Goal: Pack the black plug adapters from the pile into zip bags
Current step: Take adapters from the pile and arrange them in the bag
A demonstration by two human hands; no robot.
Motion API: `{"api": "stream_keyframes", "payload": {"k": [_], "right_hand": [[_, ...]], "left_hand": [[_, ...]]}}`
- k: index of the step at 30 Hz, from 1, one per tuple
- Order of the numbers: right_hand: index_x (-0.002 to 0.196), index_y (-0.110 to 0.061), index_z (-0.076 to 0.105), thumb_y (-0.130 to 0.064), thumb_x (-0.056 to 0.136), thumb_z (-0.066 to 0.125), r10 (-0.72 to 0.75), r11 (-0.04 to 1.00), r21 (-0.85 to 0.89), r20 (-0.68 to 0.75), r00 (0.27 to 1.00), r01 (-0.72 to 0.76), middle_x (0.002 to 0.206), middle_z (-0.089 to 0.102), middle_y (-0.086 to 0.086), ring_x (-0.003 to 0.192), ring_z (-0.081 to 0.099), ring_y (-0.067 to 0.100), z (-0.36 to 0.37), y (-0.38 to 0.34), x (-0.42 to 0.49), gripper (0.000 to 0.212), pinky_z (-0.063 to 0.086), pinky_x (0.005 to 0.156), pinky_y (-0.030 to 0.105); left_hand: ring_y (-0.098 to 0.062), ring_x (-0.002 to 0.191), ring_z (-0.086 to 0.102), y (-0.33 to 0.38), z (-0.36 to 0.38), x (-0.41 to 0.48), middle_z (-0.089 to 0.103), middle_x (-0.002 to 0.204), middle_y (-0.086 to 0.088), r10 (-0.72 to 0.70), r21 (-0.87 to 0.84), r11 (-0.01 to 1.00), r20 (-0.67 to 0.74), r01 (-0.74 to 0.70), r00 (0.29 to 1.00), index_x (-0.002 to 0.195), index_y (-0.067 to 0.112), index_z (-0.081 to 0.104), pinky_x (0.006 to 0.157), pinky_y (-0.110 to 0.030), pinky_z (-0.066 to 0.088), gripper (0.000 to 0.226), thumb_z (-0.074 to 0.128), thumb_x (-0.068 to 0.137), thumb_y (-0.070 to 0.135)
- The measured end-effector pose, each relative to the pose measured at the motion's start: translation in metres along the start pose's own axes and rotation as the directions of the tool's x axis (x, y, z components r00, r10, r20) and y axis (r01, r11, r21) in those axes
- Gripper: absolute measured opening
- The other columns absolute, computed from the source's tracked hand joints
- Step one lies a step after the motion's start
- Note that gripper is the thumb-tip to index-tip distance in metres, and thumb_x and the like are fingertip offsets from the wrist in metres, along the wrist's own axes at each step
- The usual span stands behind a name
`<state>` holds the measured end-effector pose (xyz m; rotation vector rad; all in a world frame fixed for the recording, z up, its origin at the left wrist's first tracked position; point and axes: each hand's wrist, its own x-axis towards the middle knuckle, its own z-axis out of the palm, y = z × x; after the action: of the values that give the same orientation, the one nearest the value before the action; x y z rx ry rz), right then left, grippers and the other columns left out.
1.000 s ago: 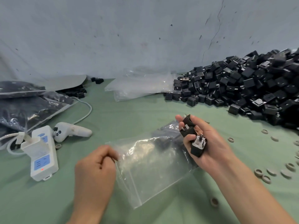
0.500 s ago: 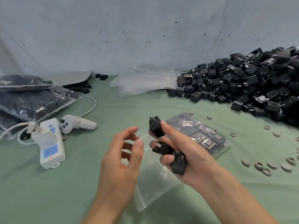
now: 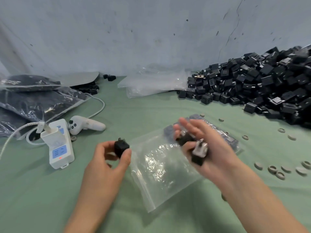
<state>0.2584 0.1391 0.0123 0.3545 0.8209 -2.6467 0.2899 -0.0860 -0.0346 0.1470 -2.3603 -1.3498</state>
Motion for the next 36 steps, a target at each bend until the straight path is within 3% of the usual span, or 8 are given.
{"api": "stream_keyframes", "payload": {"k": [4,10,13,17,22,25,30,36], "right_hand": [[0.113,-0.002,0.065,-0.011,0.096,0.052,-0.102,0.879,0.440,-0.201,0.974,0.183,0.112,0.065,0.020,0.100,0.066,0.024,-0.018,-0.032,-0.002,0.023,0.059,0.053,0.028],[0.115,0.000,0.061,-0.017,0.098,0.050,-0.145,0.856,0.442,-0.295,0.944,0.270,0.121,0.057,0.023,0.109,0.061,0.027,-0.027,-0.037,-0.006,0.026,0.060,0.078,0.046],[0.116,0.001,0.060,-0.015,0.096,0.055,-0.170,0.851,0.440,-0.287,0.943,0.288,0.114,0.057,0.021,0.097,0.064,0.030,-0.024,-0.036,-0.007,0.026,0.062,0.070,0.039],[0.105,-0.002,0.058,-0.011,0.094,0.055,-0.180,0.853,0.430,-0.289,0.940,0.295,0.097,0.059,0.021,0.075,0.063,0.026,-0.026,-0.036,-0.006,0.015,0.057,0.054,0.027],[0.103,-0.004,0.058,-0.009,0.092,0.052,-0.179,0.860,0.412,-0.308,0.935,0.300,0.070,0.063,0.024,0.075,0.061,0.023,-0.033,-0.038,-0.006,0.013,0.055,0.054,0.023],[0.103,-0.005,0.059,-0.009,0.090,0.052,-0.172,0.882,0.377,-0.299,0.939,0.282,0.073,0.064,0.022,0.080,0.062,0.021,-0.038,-0.041,-0.005,0.016,0.054,0.054,0.022],[0.109,-0.007,0.060,-0.010,0.089,0.053,-0.186,0.903,0.327,-0.285,0.940,0.278,0.079,0.065,0.022,0.075,0.063,0.021,-0.044,-0.045,-0.003,0.022,0.054,0.053,0.023],[0.110,-0.007,0.062,-0.010,0.089,0.053,-0.170,0.920,0.300,-0.279,0.945,0.254,0.099,0.060,0.017,0.074,0.063,0.021,-0.047,-0.049,-0.002,0.023,0.052,0.050,0.023]], "left_hand": [[-0.014,0.099,0.057,-0.029,-0.017,-0.003,0.062,0.099,0.015,-0.041,0.346,0.938,0.129,-0.006,0.991,0.101,0.035,0.060,0.084,-0.031,0.041,0.020,0.069,0.085,0.041],[-0.006,0.104,0.051,-0.020,-0.012,-0.014,0.059,0.104,0.023,0.133,0.315,0.920,0.312,-0.234,0.941,0.114,0.044,0.059,0.094,-0.031,0.038,0.047,0.050,0.078,0.073],[0.005,0.115,0.043,-0.011,0.008,-0.018,0.056,0.114,0.031,0.200,0.223,0.931,0.356,-0.291,0.913,0.116,0.049,0.056,0.097,-0.019,0.031,0.050,0.047,0.075,0.076],[-0.001,0.116,0.041,-0.008,0.031,-0.011,0.054,0.117,0.027,0.237,0.308,0.857,0.478,-0.414,0.846,0.116,0.045,0.057,0.096,-0.016,0.022,0.044,0.049,0.081,0.071],[-0.006,0.106,0.058,-0.004,0.047,0.011,0.063,0.104,0.021,0.192,0.215,0.911,0.532,-0.351,0.825,0.100,0.046,0.062,0.094,-0.025,0.048,0.031,0.064,0.074,0.063],[0.003,0.091,0.063,0.001,0.053,0.015,0.065,0.090,0.020,0.271,0.141,0.908,0.522,-0.396,0.808,0.096,0.041,0.059,0.078,-0.015,0.051,0.027,0.068,0.073,0.053],[-0.004,0.125,0.050,-0.018,0.044,0.022,0.050,0.131,0.023,0.118,0.193,0.932,0.636,-0.305,0.763,0.131,0.055,0.047,0.109,-0.036,0.044,0.069,0.064,0.068,0.078],[0.012,0.104,0.055,0.001,0.050,0.021,0.058,0.108,0.033,0.269,0.139,0.904,0.553,-0.405,0.788,0.106,0.056,0.059,0.092,-0.015,0.046,0.035,0.060,0.074,0.071]]}}
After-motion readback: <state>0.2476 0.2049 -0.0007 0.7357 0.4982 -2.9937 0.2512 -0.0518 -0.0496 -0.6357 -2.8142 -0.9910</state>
